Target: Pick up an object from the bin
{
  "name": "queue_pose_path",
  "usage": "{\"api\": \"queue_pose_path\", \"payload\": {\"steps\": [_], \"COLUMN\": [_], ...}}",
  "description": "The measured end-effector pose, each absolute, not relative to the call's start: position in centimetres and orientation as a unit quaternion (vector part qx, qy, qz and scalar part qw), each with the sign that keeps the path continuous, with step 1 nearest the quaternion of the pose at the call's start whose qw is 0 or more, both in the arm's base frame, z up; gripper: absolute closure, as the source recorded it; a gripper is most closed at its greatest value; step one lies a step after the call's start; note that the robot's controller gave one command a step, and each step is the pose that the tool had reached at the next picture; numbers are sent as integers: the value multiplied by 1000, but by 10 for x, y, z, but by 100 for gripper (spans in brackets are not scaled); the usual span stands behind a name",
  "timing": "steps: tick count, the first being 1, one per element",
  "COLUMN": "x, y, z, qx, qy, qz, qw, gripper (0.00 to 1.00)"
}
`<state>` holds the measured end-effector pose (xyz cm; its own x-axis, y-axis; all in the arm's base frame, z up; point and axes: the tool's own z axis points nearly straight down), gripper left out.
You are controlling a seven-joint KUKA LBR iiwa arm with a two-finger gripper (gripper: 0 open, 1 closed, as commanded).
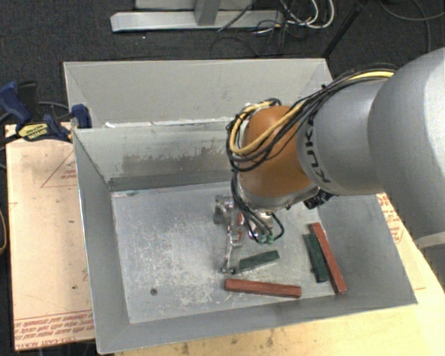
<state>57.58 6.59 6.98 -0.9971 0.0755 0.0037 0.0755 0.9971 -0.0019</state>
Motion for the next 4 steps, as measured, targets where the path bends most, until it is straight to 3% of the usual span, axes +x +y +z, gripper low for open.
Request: {"api": "queue_pose_path", "payload": {"steps": [1,2,3,4], "x": [612,596,606,618], "y": [-1,-70,-132,-126], "z": [70,75,91,71], "qx": [-26,97,48,-3], "qy": [-1000,-995,-999,-1000], "qz": [0,1,1,-1], "qw": [-1,-1,-3,-2], "gripper": [0,0,0,0]}}
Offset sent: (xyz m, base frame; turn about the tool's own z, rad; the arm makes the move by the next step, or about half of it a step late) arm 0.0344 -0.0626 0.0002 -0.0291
